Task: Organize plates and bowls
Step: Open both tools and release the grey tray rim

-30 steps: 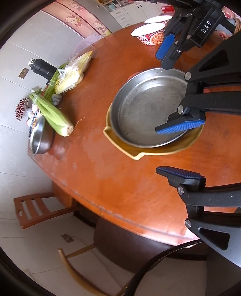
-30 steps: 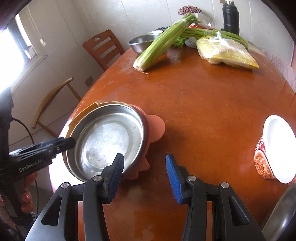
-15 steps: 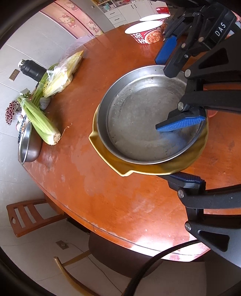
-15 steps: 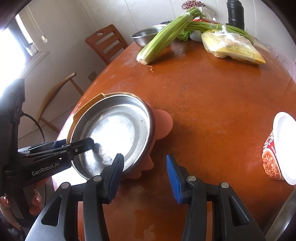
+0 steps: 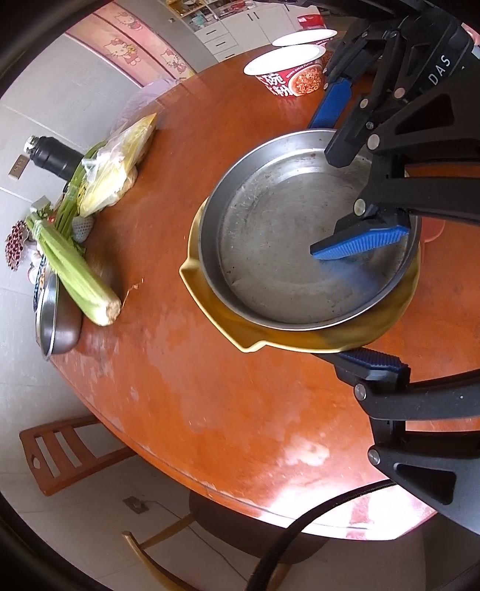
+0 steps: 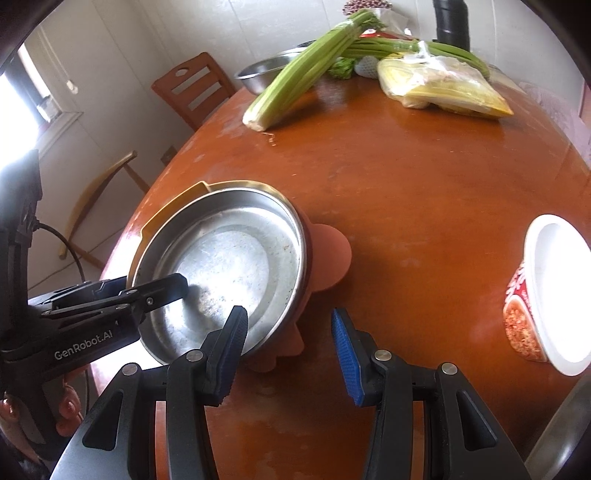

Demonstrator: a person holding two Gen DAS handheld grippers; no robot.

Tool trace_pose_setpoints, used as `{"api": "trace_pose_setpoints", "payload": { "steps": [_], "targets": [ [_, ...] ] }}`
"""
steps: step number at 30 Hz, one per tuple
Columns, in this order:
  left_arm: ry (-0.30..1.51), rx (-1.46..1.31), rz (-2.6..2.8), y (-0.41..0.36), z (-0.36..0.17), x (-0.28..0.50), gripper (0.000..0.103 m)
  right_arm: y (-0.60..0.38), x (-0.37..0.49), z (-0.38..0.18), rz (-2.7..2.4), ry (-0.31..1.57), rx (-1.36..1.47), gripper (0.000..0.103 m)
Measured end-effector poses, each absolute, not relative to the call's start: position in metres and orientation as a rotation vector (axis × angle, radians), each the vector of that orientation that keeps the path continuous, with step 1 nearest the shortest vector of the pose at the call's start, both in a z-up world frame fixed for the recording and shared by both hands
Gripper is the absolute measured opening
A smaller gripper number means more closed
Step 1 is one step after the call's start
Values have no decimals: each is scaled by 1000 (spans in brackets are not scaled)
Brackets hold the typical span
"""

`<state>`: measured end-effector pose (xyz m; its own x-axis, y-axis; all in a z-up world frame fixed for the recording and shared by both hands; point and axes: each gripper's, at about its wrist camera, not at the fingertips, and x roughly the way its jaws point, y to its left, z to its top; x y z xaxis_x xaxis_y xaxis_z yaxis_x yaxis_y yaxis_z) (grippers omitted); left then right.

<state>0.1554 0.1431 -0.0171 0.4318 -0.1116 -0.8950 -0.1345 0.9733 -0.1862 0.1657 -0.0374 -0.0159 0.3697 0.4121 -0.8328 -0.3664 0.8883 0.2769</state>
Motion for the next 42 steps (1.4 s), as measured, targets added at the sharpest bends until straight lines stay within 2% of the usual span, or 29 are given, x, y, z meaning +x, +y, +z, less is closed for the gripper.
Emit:
{"api": "trace_pose_setpoints", "payload": {
  "steps": [26,40,42],
  "targets": [
    [1117,-199,-19,114,-19,178,50,-68,171,-13,407,1060,78,49],
    [1035,-202,41,132,8,158,50,-73,157,13,388,973,68,51],
    [1025,-200,44,130,12,155,50,-74,155,17,390,961,65,53]
  ]
}}
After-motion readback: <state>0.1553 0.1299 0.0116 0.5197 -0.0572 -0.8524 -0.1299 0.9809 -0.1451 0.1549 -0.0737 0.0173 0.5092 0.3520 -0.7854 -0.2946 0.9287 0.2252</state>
